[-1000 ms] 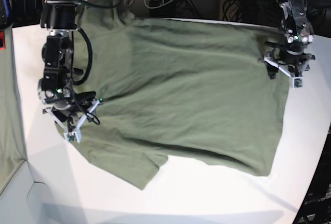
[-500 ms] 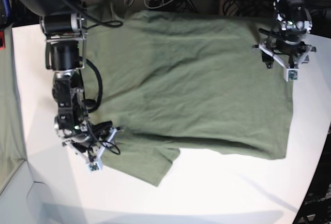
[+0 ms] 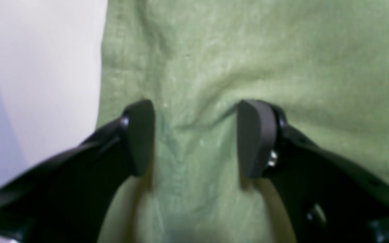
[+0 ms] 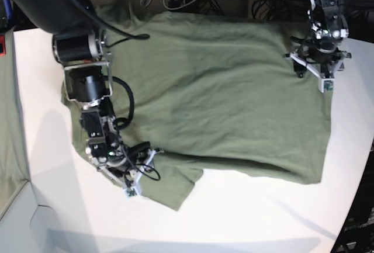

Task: Layout the t-shirt on the table in an organized manner, then fold the t-shirt properly
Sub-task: 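Release both grippers and lower them onto the shirt body, then press both grippers on the shirt and slide them to smooth wrinkles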

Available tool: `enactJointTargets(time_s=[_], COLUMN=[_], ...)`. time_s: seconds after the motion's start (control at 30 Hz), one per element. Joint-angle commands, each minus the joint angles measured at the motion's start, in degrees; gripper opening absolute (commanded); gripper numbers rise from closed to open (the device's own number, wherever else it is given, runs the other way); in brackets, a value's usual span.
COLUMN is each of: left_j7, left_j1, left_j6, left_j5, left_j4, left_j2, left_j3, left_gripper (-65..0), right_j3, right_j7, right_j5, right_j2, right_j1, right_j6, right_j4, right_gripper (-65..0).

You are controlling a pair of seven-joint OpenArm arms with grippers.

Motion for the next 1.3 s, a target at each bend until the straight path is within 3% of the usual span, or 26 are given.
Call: enactJointTargets(time_s=[0.0,0.13,0.47,0.73,0.93,1.07,1.27], left_j7=[2.3,2.3,2.3,2.3,2.9,2.9,3.0], left_j1=[0.1,0.2,0.5,0.5,0.5,1.3,1.7], left_j6=[0.2,0.2,0.2,0.2,0.2,0.2,0.2], left_j5=[1.3,1.3,1.3,1.3,1.0,1.0,0.9], left_j4=[-0.5,-0.5,-0.6,-0.6,0.2,2.5,9.9], left_j2=[-0.3,-0.3,-0.4,-0.1,0.2,0.2,1.6], left_j3=[0.0,0.0,0.0,0.0,0.0,0.0,0.0], left_gripper=[-26.6,-26.6,-26.6,-26.6,-26.6,-26.6,-26.6], right_j3=[0.2,0.3,0.3,0.3,1.5,4.7,4.5], right_j7=[3.0,8.1,19.5,20.0,19.4,18.8,7.4], right_j5=[0.5,0.5,0.5,0.6,0.7,0.7,0.7], right_j2=[0.1,0.9,6.2,8.6,8.9,8.4,6.0], right_j1=[2.7,3.5,3.6,3.6,0.7,-4.0,-10.2], right_j6=[-0.1,-1.5,-17.5,-28.4,-35.7,-36.7,-36.0], right_j4=[-0.3,-5.4,-14.5,-13.7,-0.4,10.1,21.7], right_gripper=[-32.5,-32.5,-32.5,-32.5,-32.5,-32.5,-32.5])
